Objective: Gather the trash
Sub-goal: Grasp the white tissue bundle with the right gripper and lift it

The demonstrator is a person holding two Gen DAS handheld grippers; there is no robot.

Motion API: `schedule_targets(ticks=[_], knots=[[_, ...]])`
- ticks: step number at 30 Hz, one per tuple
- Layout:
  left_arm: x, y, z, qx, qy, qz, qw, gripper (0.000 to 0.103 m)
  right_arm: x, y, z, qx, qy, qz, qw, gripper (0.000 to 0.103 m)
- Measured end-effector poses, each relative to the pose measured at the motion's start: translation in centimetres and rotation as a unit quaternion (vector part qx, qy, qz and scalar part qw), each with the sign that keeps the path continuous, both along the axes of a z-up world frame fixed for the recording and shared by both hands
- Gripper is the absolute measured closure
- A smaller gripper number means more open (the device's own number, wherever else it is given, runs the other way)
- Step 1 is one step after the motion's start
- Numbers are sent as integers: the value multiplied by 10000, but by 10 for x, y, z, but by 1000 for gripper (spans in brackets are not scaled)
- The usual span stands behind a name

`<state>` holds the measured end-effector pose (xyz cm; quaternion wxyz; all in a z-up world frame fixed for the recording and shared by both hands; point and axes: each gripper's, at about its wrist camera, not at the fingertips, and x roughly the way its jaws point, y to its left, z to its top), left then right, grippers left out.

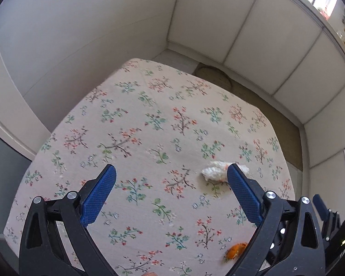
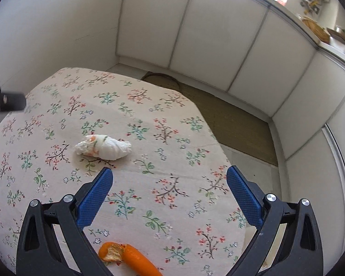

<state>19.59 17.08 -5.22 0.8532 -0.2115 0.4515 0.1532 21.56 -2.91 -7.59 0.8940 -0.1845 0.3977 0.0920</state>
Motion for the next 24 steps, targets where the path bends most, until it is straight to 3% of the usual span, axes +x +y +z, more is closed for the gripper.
schedule_targets(ticks=[6, 11, 16, 22, 24], knots=[[-3, 43, 11, -514, -212, 505, 9972, 10, 11, 58, -34, -398, 313, 1460, 9880, 7], [-2, 51, 14, -670, -325, 581, 9955, 10, 28, 84, -59, -688, 651, 2164, 9717, 7], [-2, 52, 17, -843, -418, 483, 9944, 10, 45, 95, -76, -730, 1147, 2484, 9591, 7], [-1, 57, 9, -1090, -368, 491, 9921, 10, 67, 90, -84, -383, 1574, 2360, 9582, 30], [-1, 57, 6, -1174, -359, 493, 9912, 10, 72, 86, -83, -228, 1675, 2268, 9592, 42]])
